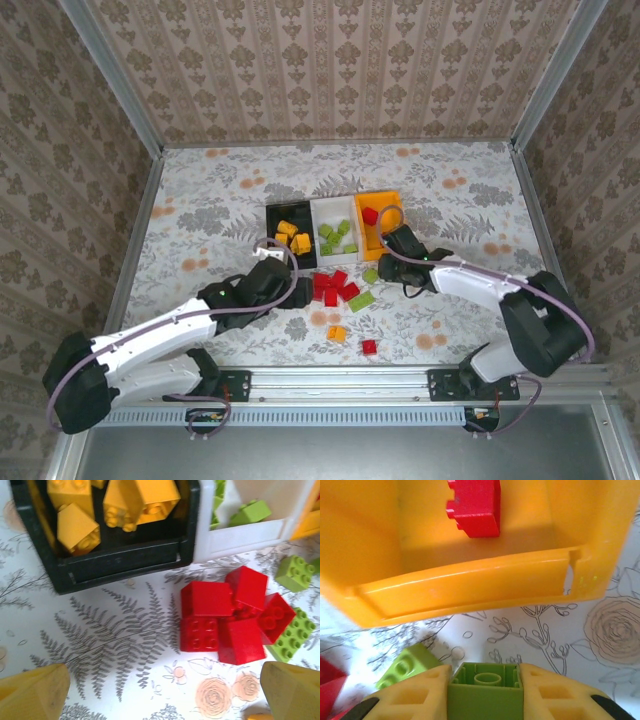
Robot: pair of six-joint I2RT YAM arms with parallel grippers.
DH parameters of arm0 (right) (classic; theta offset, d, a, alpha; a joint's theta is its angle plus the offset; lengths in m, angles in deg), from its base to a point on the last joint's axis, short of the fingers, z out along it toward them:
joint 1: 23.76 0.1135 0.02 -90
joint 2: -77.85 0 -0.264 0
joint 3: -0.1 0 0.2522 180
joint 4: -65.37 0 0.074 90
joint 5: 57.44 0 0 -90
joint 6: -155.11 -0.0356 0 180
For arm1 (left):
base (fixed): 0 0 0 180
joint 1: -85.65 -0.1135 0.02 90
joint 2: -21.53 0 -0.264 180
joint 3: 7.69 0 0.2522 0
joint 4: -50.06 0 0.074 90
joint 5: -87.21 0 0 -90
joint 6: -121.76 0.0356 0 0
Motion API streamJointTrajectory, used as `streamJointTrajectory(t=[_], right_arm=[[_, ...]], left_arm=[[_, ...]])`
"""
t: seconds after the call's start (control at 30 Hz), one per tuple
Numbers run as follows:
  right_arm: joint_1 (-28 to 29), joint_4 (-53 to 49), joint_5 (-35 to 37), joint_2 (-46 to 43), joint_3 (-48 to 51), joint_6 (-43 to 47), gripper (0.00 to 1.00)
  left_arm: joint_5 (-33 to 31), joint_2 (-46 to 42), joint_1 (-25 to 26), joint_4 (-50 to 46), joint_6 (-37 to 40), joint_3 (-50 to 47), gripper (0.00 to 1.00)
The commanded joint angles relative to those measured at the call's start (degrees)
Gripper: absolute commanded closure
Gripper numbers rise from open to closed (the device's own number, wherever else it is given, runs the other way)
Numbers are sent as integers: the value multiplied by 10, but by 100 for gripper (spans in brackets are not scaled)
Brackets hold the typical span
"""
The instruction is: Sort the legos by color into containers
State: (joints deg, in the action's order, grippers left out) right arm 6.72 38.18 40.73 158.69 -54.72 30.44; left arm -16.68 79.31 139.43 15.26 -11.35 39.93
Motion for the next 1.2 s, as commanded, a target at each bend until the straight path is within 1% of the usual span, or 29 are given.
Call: streamJointTrajectory(t=[0.0,0.1,0.2,0.3,0.33,0.57,0.67,0.73,0.77,0.9,0.97,1.07,1.17], right_arm=[[1,-46,-14,-82,-24,18,73],[18,-79,-16,-109,-82,40,73],[47,-89,-20,-84,-152,56,73],[72,-82,-17,-17,-221,64,72],[75,-77,-16,23,-243,63,72],[74,-67,21,201,-370,63,72],[72,-82,23,254,-408,59,71],[72,-85,23,271,-417,54,68],[72,-85,22,274,-418,52,65],[72,-88,14,258,-418,50,42],[73,-90,11,237,-408,51,35],[77,-97,7,189,-377,48,29],[81,-106,-15,131,-319,41,28]], left_arm=[[-18,-25,-17,-18,-21,-16,0],[-8,-46,-34,-18,-32,-38,0],[2,-69,-42,-17,-39,-54,0],[5,-83,-42,-24,-44,-59,0],[7,-88,-42,-27,-45,-60,0],[33,-97,-42,-13,-47,-75,0],[38,-100,-41,-12,-47,-79,0],[44,-104,-42,-13,-42,-79,0],[45,-106,-41,-13,-40,-79,0],[48,-110,-41,-16,-32,-75,0],[48,-113,-42,-18,-29,-72,0],[44,-118,-41,-25,-28,-68,0],[39,-127,-42,-26,-31,-69,0]])
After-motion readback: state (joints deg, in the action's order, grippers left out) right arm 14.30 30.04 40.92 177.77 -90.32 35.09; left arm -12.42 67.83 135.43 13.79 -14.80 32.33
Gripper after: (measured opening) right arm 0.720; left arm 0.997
